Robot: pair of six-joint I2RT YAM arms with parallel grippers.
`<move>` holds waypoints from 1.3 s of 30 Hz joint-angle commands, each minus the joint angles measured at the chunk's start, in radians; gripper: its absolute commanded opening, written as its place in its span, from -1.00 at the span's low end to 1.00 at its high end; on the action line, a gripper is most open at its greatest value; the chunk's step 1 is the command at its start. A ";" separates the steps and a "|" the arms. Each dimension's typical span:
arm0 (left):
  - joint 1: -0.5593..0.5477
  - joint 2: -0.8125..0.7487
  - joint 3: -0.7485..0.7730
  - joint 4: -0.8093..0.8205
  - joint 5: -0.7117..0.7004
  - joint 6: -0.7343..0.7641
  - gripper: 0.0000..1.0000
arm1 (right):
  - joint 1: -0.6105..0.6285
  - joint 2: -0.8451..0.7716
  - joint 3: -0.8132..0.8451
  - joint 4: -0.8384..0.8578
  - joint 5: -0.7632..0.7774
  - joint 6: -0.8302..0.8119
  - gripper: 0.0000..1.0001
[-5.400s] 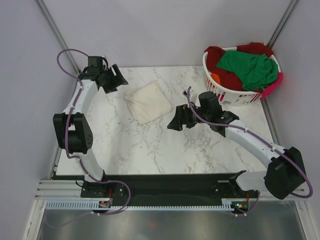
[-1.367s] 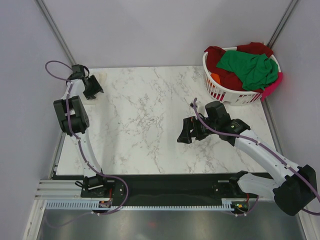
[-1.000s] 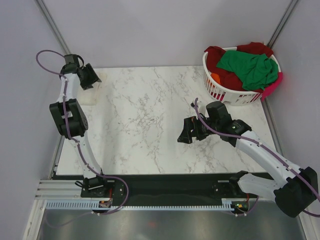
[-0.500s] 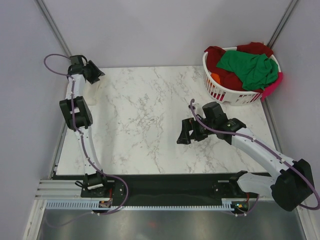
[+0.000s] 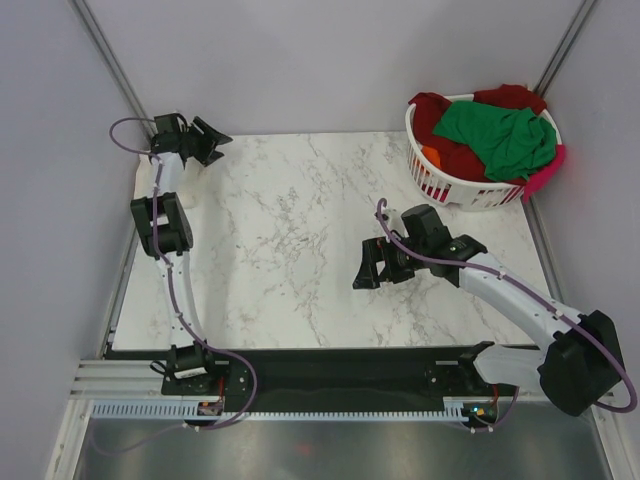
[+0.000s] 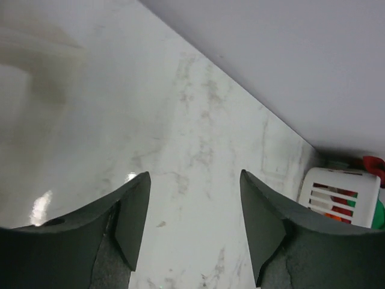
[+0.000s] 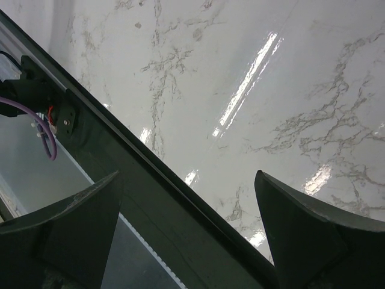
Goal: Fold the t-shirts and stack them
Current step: Neatly place the folded tshirt to the corner
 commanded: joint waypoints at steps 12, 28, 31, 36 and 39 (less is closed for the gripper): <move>-0.286 -1.121 -0.560 0.024 -0.008 0.312 1.00 | 0.008 -0.131 0.433 -0.084 0.235 0.070 0.96; -0.425 -1.876 -1.670 0.587 -1.048 0.603 0.98 | 0.008 -0.548 0.189 0.111 0.580 0.231 0.96; -0.445 -1.819 -1.661 0.587 -1.048 0.603 0.98 | 0.008 -0.576 0.169 0.109 0.622 0.228 0.96; -0.462 -1.833 -1.693 0.641 -0.867 0.665 0.91 | 0.008 -0.604 0.172 0.117 0.607 0.177 0.96; -0.483 -1.868 -1.708 0.639 -0.873 0.675 0.96 | 0.008 -0.570 0.200 0.120 0.550 0.143 0.96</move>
